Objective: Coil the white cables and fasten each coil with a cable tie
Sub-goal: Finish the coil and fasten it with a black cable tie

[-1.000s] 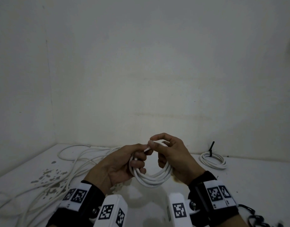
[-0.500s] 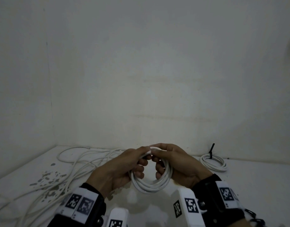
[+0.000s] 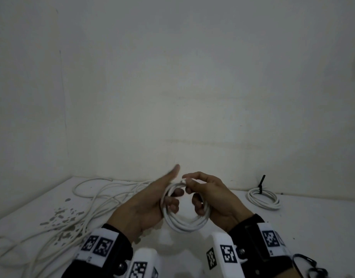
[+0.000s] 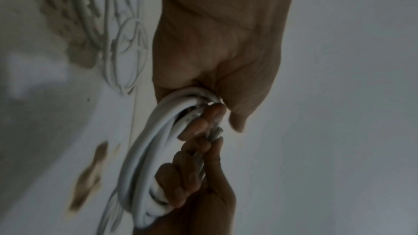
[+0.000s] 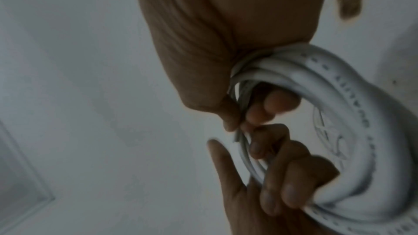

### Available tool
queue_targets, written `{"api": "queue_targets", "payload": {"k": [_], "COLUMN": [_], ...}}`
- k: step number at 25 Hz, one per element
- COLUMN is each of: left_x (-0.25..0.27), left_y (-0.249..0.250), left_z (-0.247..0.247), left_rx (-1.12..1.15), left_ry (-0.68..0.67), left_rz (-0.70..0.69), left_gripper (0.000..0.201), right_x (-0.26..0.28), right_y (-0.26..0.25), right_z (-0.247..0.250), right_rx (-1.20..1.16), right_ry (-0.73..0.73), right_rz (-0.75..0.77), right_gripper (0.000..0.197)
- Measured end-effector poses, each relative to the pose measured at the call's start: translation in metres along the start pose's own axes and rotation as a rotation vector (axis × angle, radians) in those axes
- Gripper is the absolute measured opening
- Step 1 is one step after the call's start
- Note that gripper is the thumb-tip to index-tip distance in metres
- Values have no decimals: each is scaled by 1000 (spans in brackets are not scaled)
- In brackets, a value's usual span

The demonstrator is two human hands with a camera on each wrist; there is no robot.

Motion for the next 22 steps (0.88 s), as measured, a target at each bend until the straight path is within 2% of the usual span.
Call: {"api": "queue_targets", "payload": {"k": [3, 7, 12, 16, 18, 22], "left_x": [0, -2, -4, -1, 0, 2], "left_y": [-6, -7, 1, -2, -4, -3], "left_z": [-4, -18, -10, -1, -1, -2], "left_rx": [253, 379, 215, 55, -18, -27], "left_ry": [-51, -54, 89, 237, 279, 315], "left_rz": [23, -45, -58, -55, -60, -66], "left_gripper": [49, 36, 43, 45, 44, 41], "right_x": [-3, -2, -3, 3, 8, 9], "right_y": [-7, -7, -9, -13, -16, -19], "right_z": [10, 5, 3, 4, 6, 3], "right_rx": [-153, -160, -161, -23, 73, 175], "right_ry": [40, 27, 61, 10, -9, -37], "right_rz": [16, 5, 32, 66, 111, 144], "right_gripper": [13, 13, 13, 20, 22, 22]}}
Point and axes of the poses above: each hand's wrist, its own x-axis away from the middle knuckle, its own z-axis out of the back of the hand, y = z × x, the point moved 8 cm from there along -x, towards the middle knuckle, and after that the axes turned 6 degrees about -z, right-handed, at the moved point
